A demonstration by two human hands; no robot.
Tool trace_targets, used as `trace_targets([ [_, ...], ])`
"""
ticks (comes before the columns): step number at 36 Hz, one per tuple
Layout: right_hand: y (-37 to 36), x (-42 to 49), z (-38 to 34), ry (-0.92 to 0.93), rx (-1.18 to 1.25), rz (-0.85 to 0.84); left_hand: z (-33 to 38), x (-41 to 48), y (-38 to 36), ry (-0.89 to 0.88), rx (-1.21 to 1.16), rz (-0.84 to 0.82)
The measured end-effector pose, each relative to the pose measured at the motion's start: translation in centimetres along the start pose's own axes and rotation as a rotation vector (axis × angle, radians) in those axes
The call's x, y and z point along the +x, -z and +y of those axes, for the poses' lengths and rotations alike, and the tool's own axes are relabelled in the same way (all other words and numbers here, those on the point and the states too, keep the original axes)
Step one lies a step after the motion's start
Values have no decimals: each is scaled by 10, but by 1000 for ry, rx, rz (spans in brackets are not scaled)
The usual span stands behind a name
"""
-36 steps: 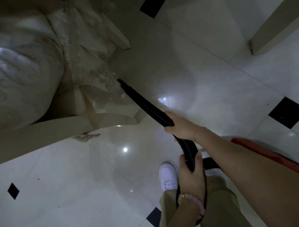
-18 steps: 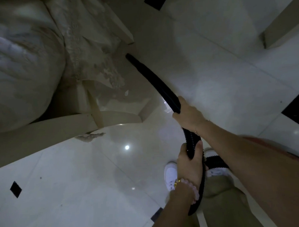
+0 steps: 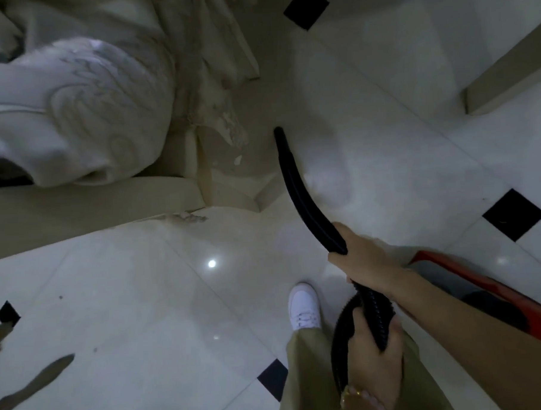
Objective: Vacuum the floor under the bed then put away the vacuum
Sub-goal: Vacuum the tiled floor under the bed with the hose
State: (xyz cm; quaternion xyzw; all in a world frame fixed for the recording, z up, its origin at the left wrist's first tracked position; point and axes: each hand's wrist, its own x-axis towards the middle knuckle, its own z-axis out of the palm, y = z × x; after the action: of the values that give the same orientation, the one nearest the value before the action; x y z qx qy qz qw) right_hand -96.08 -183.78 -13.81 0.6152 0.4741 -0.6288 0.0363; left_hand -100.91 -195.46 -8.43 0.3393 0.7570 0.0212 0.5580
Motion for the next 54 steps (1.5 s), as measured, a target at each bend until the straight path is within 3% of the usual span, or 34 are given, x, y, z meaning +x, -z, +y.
trace_targets([
  [11,-25,-9,-14,41,-47,-160,-29,-1,-7,134,-258,-123],
  [17,-34,6,-23,35,-66,-64,-15,3,31,65,-216,-126],
  [25,-33,15,-25,-6,-138,86,-25,12,35,24,-355,-157],
  [36,-34,17,-26,49,-97,-79,-31,14,29,32,-450,-163],
  [48,-35,25,-25,-49,-116,248,-31,33,44,30,-444,-151],
  [54,-30,35,-16,0,-10,144,-26,35,43,29,-441,-186],
])
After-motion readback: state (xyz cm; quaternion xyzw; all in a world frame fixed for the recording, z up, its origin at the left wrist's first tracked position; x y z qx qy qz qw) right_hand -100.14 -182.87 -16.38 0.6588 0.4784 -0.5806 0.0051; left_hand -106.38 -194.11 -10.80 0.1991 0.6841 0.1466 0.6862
